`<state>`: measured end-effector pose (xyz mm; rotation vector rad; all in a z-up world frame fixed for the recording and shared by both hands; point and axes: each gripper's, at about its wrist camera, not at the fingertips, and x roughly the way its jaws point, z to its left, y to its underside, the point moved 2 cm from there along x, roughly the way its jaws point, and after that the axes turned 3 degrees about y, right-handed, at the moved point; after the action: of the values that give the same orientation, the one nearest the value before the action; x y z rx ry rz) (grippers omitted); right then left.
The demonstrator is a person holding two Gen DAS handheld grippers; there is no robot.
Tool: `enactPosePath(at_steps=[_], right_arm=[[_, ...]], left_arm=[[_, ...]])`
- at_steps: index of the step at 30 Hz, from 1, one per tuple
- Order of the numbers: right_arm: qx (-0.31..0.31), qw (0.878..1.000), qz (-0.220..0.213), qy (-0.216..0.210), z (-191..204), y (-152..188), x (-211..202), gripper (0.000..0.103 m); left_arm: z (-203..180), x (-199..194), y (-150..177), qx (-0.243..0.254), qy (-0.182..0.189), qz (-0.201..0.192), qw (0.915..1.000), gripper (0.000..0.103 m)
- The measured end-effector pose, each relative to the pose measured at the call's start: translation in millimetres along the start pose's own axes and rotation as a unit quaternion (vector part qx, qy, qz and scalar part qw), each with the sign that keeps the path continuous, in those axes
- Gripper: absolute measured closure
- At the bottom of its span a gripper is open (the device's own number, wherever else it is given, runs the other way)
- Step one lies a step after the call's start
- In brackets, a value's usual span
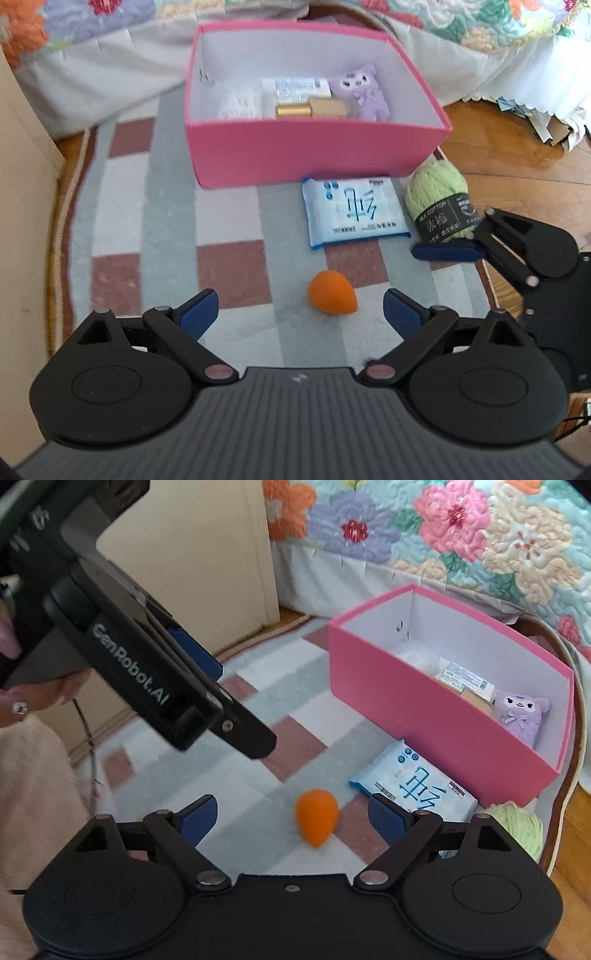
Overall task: Organize objects
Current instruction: 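Withdraw the left gripper and move it to the orange sponge, then close the left gripper on the orange makeup sponge and lift it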
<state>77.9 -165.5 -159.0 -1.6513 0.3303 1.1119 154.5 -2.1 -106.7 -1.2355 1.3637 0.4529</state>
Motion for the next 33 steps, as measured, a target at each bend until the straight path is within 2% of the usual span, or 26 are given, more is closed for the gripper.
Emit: enactPosePath(at_steps=[3,5,8,10,11,12,14,16,18,25,33], right_arm=[[-0.004,1.000,0.002,0.016,-5,8,20,0.016],[0.001,1.000,0.008,0.022,-8,14,34,0.025],[0.016,1.000,0.010,0.016,-11,21,47,0.030],[0.026,1.000,0.010,0.011,-13,23,53,0.032],[0.032,0.999,0.009,0.007,-14,24,55,0.039],[0.037,0.999,0.010,0.002,-15,25,57,0.043],[0.045,0.999,0.018,-0.005,-17,27,61,0.060],[0.053,0.998,0.015,-0.021,-17,29,61,0.064],[0.048,0.999,0.009,-0.016,-15,30,58,0.065],[0.046,0.999,0.010,-0.016,-12,28,41,0.066],[0.022,1.000,0.008,-0.020,-3,0,0,0.066]], left_arm=[[3,23,4,-0.023,0.022,-0.005,0.9995,0.009],[7,39,7,-0.042,0.041,-0.003,0.9983,0.009],[9,59,11,-0.060,0.049,-0.004,0.9970,0.011],[11,68,14,-0.066,0.053,-0.004,0.9964,0.016],[12,72,15,-0.071,0.056,-0.007,0.9959,0.018],[13,76,16,-0.077,0.060,-0.009,0.9952,0.024],[16,83,18,-0.091,0.069,-0.010,0.9935,0.039],[16,88,19,-0.097,0.076,-0.015,0.9923,0.056],[14,91,21,-0.097,0.087,-0.012,0.9914,0.066],[9,73,24,-0.108,0.094,-0.021,0.9895,0.067],[3,21,12,-0.111,0.095,-0.022,0.9890,0.067]])
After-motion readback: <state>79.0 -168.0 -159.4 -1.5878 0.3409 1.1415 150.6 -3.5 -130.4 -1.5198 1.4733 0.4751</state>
